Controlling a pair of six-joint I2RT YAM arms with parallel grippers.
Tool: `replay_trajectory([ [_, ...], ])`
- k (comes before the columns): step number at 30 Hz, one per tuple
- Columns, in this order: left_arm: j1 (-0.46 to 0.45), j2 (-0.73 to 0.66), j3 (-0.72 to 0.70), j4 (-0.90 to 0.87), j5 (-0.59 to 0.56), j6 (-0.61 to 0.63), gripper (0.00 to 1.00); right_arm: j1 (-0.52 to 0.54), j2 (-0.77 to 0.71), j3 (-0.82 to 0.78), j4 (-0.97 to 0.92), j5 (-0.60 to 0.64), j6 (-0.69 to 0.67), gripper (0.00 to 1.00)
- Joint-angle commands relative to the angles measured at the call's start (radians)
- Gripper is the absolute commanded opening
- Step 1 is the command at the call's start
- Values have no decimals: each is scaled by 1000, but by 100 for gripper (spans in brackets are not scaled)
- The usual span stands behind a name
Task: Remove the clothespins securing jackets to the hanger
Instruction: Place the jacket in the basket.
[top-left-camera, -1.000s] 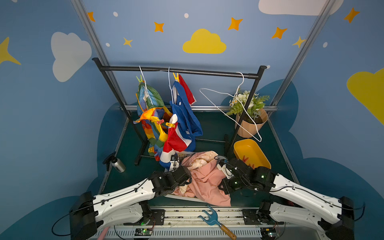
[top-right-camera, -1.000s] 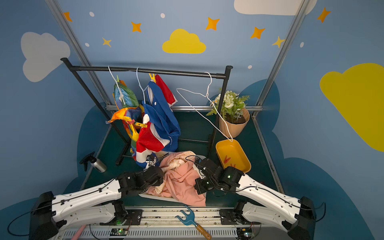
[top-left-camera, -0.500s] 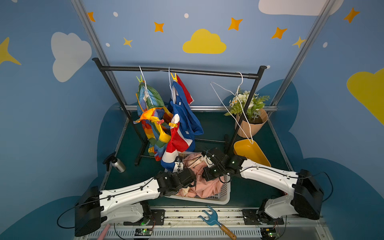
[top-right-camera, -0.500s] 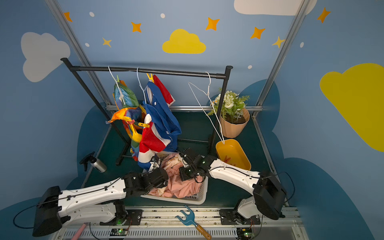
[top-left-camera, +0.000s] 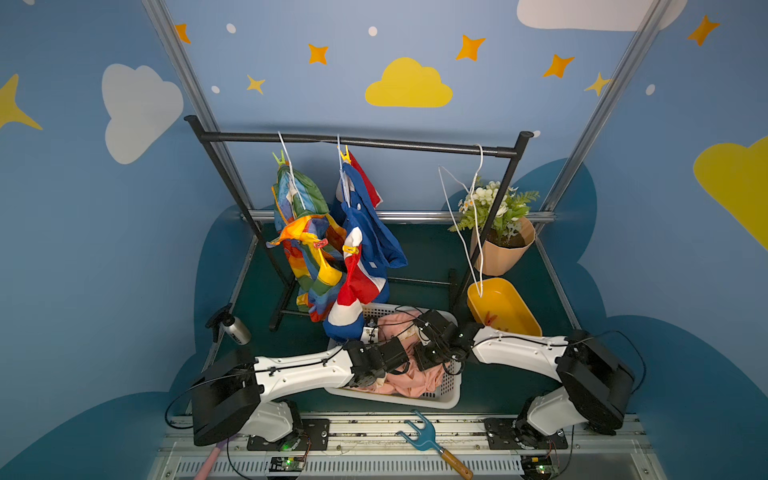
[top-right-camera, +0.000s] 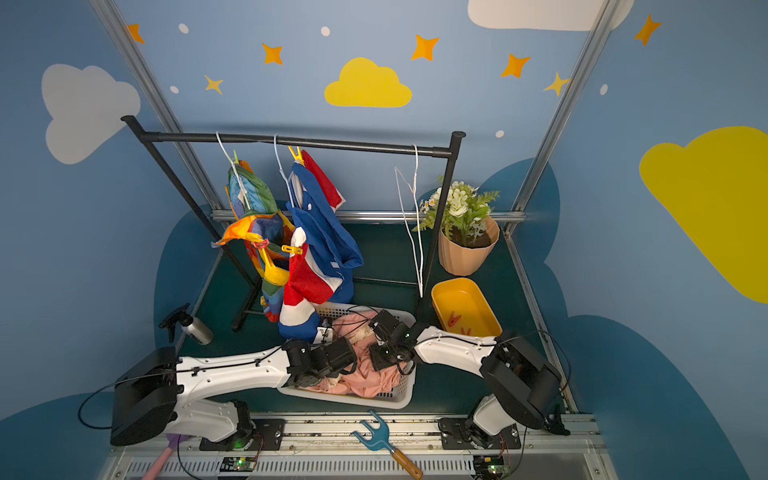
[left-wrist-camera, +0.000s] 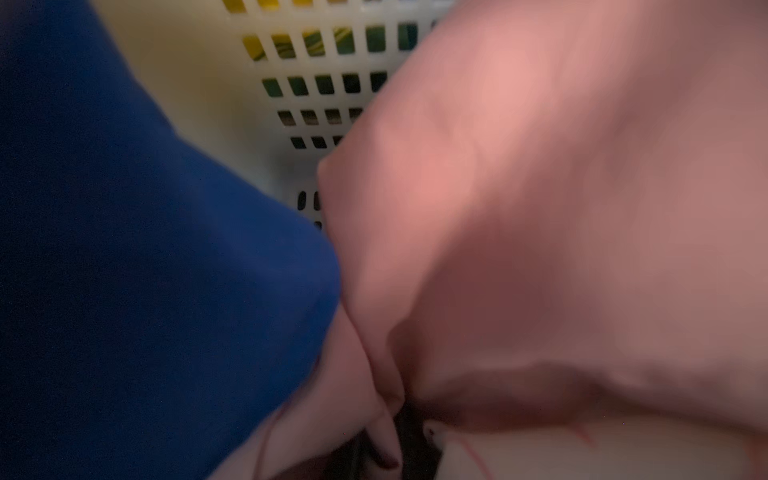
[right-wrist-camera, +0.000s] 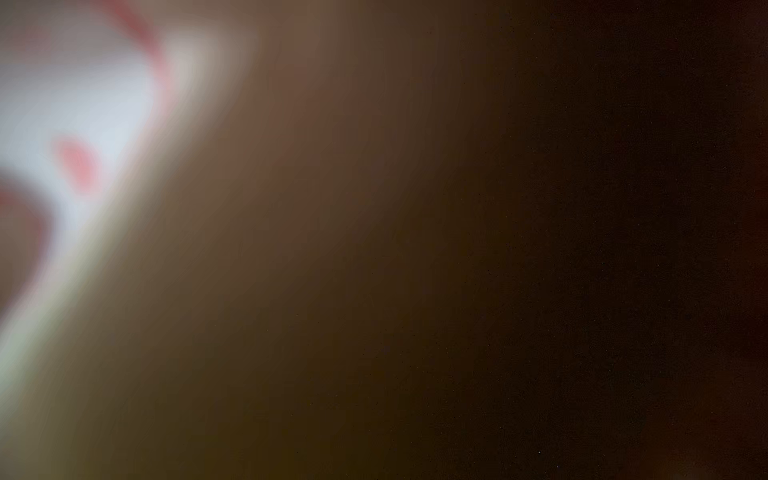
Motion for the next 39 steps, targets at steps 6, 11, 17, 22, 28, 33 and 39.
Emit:
replay_trajectory([
  [6,13,58,12,104,92,72,17,-135,-42,-109,-122,115,-32,0],
  [11,3,137,82,88,177,38,18,-145,2,-5,-161,63,-105,17],
  [17,-13,76,92,-1,94,-49,30,-102,-63,29,-140,11,-139,58],
  [22,-22,20,159,-66,54,-36,50,-82,-138,36,-204,9,-147,71],
  [28,-63,-20,205,-100,-19,-50,72,-58,-293,57,-303,16,-168,84],
  [33,-130,-117,202,-83,-110,-18,87,-34,-420,103,-373,13,-173,89],
  [39,-256,-228,201,-78,-262,32,94,12,-512,198,-474,90,-175,89],
])
